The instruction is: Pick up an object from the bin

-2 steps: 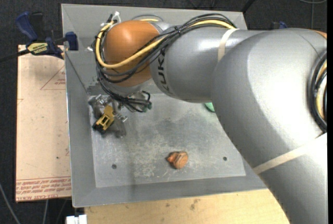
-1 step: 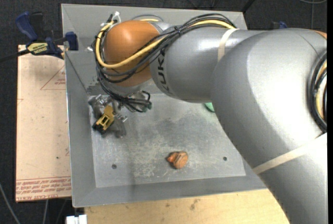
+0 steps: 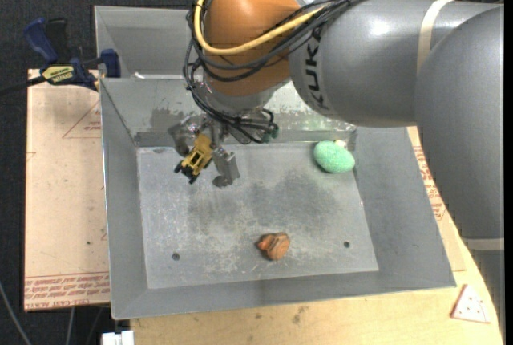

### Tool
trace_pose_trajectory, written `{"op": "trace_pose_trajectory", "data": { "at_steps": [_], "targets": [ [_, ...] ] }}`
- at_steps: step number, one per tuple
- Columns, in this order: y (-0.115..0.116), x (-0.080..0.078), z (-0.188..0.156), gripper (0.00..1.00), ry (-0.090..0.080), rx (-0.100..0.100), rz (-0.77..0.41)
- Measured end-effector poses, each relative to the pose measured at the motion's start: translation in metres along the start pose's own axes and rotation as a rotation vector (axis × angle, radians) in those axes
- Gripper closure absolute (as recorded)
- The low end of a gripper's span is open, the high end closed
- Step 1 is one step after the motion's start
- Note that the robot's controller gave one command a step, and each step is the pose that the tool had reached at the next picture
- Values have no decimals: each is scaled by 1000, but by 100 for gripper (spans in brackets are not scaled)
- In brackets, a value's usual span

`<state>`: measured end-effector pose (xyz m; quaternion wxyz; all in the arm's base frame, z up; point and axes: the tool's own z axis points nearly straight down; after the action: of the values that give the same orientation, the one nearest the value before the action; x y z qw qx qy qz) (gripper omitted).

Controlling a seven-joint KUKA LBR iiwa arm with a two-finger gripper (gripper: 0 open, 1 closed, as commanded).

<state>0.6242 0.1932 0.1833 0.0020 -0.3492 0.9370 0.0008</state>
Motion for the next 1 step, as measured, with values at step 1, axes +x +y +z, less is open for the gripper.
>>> {"op": "trace_pose_trajectory", "data": {
  "at_steps": [1],
  "targets": [
    [0, 0, 0, 100, 0, -1, 0]
  ]
}}
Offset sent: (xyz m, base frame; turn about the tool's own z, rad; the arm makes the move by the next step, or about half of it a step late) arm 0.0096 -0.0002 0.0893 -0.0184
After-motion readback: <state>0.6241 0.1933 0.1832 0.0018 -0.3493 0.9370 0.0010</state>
